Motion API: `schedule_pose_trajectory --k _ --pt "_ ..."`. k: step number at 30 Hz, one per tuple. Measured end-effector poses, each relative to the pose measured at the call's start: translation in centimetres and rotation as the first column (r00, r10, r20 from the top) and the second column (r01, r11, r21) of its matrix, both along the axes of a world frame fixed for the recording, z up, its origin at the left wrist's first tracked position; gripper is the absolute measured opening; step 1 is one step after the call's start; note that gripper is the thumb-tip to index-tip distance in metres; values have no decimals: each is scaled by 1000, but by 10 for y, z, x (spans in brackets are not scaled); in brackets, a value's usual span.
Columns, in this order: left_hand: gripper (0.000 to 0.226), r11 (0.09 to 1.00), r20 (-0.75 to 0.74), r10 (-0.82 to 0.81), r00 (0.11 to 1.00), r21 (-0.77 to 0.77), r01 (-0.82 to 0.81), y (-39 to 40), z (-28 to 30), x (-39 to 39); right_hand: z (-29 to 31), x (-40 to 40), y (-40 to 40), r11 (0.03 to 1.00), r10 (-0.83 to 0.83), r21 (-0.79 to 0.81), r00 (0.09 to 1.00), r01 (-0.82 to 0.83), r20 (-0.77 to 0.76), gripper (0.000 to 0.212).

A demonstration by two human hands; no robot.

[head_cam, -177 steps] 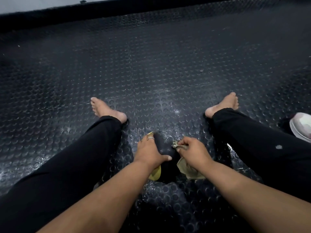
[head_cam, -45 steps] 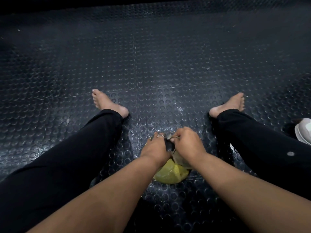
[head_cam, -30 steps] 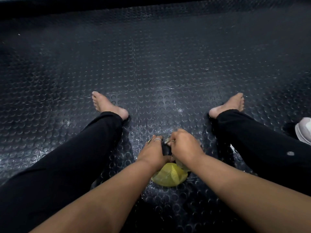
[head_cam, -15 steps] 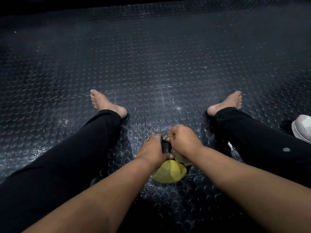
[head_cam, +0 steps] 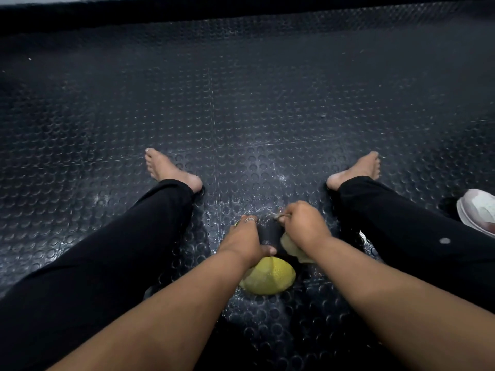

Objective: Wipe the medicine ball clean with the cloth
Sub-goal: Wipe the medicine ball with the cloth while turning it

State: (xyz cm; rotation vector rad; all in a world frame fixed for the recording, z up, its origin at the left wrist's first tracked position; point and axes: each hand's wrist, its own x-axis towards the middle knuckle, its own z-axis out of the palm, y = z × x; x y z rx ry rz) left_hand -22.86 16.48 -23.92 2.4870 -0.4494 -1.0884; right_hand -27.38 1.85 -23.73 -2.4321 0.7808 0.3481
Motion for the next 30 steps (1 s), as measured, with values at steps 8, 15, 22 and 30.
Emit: schedule_pose_trajectory --k 8,15,22,30 --pt "100 999 -27 -48 999 -19 47 8 2 8 -1 -20 -4 909 -314 312 947 278 71 8" --pt "100 997 -32 -72 997 17 72 12 -1 3 -6 -30 49 991 -81 120 975 57 208 12" --pt "102 994 -42 -94 995 52 96 -1 -1 2 -15 -1 19 953 -287 140 950 269 125 14" --pt "76 1000 -44 -16 999 16 17 -3 2 5 -8 -18 41 987 -107 140 980 84 166 10"
